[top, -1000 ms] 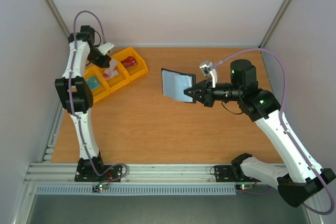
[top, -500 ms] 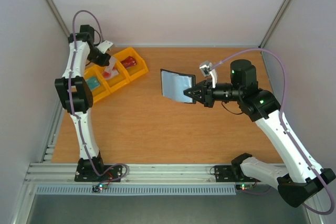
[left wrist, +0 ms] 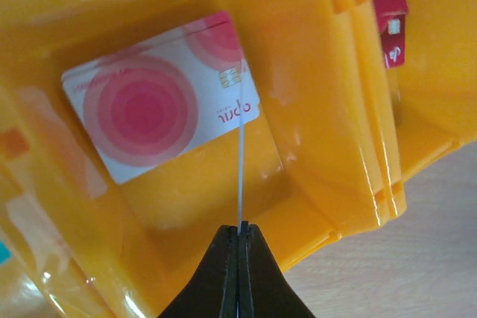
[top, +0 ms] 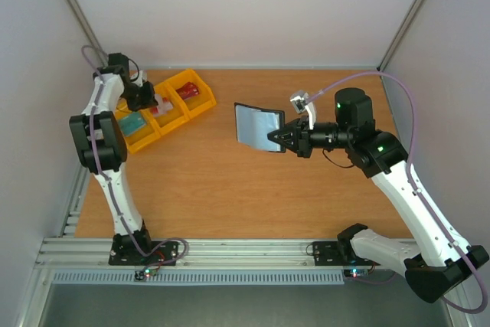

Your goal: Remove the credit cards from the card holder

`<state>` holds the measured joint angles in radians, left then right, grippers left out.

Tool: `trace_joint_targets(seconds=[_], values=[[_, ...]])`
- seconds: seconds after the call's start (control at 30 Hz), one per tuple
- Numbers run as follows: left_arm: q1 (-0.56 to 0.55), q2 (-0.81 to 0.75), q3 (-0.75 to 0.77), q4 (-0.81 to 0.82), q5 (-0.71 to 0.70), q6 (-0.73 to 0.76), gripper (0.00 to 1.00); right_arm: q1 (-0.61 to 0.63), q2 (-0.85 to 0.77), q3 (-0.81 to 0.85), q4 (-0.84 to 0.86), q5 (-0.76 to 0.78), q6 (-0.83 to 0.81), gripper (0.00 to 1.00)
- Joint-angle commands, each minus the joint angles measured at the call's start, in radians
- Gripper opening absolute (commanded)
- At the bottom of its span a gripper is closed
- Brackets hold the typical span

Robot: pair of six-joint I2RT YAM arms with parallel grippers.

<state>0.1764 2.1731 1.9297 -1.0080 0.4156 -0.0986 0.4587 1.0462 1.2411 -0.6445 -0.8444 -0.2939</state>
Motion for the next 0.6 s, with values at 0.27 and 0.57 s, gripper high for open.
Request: trace_joint_targets(seconds=[0.27,0.57], values=[[-0.022,-0.111,-0.264,0.302,-0.024,-0.646,0.00,-0.005,-0.013,0.008,0.010,-0.005,0.009,0.01],[-0.030,-0.203,-0.423,0.575,-0.111,-0.865,0.00,-0.005,-0.029,0.014,0.003,0.007,0.023,0.01]])
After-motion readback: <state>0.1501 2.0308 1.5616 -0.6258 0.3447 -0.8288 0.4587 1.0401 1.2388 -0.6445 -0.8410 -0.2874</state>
